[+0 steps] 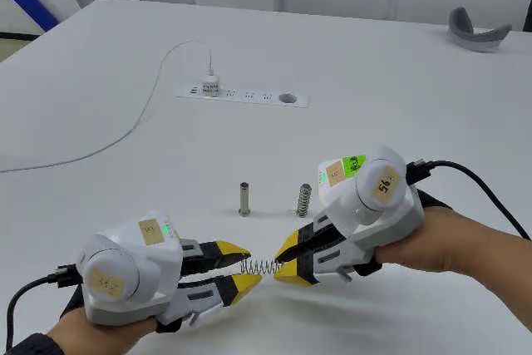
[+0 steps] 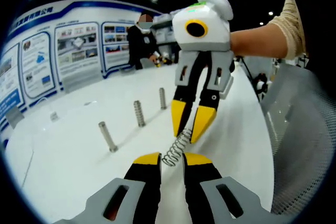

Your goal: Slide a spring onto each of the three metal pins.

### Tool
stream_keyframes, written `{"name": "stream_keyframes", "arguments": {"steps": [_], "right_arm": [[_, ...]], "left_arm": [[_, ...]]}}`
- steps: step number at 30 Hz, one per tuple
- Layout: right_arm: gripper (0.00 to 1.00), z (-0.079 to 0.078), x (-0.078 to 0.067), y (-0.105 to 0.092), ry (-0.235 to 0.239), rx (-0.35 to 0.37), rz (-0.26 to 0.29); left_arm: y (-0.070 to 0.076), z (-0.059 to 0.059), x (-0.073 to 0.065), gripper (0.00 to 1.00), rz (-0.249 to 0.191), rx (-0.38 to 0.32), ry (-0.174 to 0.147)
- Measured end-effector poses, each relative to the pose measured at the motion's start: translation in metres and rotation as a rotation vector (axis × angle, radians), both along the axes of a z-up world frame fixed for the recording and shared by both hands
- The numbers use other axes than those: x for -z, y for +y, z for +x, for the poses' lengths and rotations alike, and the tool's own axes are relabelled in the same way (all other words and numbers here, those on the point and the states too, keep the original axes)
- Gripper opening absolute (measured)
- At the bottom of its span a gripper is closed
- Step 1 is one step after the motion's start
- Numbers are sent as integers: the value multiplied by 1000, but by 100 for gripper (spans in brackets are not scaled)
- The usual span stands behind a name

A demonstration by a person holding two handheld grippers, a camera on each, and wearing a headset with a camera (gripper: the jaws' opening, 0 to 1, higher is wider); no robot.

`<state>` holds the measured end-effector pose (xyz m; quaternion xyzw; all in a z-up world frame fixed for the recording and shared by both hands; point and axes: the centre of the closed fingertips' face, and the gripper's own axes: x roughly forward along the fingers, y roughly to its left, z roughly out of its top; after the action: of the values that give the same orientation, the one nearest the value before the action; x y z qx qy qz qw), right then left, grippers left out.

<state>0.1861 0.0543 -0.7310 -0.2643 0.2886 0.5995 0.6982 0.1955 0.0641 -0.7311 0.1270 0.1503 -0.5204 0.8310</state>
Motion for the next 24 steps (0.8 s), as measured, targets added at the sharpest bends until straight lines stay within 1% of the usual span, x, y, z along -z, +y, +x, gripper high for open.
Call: {"name": "stream_keyframes", "arguments": {"steps": [6, 9, 18, 24], "right_arm": [[12, 0, -6, 0, 1, 3, 11], [12, 1, -12, 2, 2, 7, 23], [12, 2, -29, 11, 3, 15, 71], [12, 3, -40, 19, 11, 22, 116]], "left_arm": [[1, 0, -1, 14, -1, 1, -4], [1, 1, 0, 14, 1, 0, -3], [1, 1, 1, 12, 1, -5, 6], [-2, -1, 0, 11, -7, -2, 15]]}}
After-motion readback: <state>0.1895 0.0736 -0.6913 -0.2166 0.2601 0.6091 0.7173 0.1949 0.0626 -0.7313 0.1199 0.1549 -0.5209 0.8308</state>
